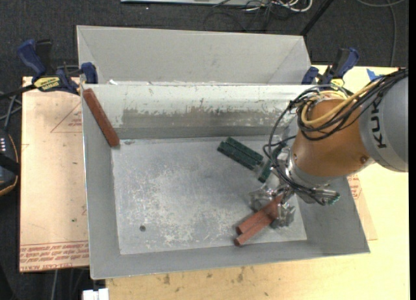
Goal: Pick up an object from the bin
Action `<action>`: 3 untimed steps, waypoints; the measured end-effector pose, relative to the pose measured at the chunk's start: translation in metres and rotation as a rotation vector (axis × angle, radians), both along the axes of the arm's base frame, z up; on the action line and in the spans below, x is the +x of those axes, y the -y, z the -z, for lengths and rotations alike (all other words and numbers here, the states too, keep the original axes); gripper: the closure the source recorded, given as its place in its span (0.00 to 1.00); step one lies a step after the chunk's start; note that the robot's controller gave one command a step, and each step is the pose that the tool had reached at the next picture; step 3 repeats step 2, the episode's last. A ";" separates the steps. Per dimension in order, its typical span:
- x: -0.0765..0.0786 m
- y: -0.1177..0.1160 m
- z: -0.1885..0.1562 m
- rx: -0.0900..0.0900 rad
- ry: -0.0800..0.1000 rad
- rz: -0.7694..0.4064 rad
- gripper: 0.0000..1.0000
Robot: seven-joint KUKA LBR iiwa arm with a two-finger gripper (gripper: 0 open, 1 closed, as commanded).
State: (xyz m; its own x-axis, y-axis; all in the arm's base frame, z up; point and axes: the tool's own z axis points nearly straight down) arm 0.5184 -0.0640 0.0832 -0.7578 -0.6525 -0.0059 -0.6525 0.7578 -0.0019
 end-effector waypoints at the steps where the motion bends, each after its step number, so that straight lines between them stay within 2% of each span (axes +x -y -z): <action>1: 0.000 0.000 0.000 0.000 0.000 -0.001 1.00; 2: 0.003 0.014 -0.136 -0.001 -0.003 -0.014 1.00; 3: 0.003 0.014 -0.136 -0.001 -0.003 -0.014 1.00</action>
Offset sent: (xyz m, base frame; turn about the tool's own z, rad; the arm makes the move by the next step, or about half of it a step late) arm 0.0016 -0.0150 0.1363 -0.0174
